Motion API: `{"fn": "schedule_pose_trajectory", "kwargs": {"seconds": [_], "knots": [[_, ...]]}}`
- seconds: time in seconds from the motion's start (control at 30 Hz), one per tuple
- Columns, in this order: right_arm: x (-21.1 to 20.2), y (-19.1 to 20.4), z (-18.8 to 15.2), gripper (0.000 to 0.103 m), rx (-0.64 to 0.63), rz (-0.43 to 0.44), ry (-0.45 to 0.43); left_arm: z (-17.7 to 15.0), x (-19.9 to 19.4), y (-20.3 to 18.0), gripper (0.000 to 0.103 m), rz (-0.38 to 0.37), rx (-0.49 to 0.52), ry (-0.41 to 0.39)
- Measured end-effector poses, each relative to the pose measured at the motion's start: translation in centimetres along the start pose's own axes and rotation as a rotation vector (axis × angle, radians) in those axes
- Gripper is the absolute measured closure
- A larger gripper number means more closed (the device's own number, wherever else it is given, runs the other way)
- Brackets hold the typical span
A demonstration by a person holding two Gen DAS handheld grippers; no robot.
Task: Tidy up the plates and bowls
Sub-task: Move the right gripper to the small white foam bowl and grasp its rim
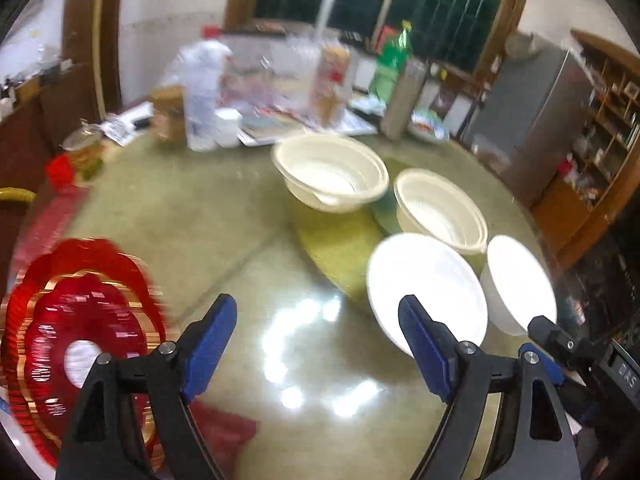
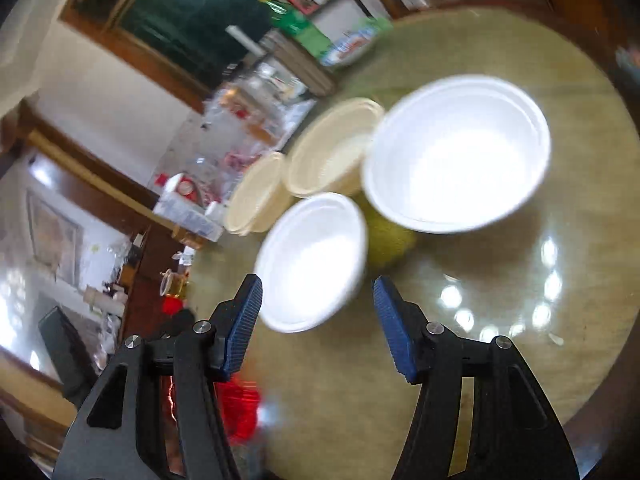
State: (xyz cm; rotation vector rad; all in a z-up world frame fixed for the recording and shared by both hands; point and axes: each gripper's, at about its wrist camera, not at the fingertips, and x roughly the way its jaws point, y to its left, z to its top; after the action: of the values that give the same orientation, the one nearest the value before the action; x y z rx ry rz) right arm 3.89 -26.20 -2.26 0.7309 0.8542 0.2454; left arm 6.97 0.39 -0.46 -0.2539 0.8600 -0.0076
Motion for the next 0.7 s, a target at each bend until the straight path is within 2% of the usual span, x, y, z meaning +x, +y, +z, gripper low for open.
{"fn": "schedule_pose_trajectory", "kwargs": {"seconds": [0.1, 0.4, 0.6, 0.7], "knots": [[1.3, -1.2, 0.4, 0.044, 0.035, 0.023, 0.032, 0.3, 2.0, -1.2, 0.020, 0.023, -0.007, 0.009], [4.4, -1.3, 1.3, 0.044, 0.020, 0.019, 0.021, -0.4, 3.6, -1.9, 0.020, 0.087, 0.004, -0.051], [5.1, -1.8, 1.0, 0.044, 0.000, 0.022, -0.016, -0.7, 4.4, -2.0, 0.020, 0.063, 0.000, -0.050], [5.9, -2.2, 1.0, 0.044, 0.008, 0.014, -0.004, -0.9, 5.0, -1.9, 0.020, 0.062, 0.005, -0.040]]}}
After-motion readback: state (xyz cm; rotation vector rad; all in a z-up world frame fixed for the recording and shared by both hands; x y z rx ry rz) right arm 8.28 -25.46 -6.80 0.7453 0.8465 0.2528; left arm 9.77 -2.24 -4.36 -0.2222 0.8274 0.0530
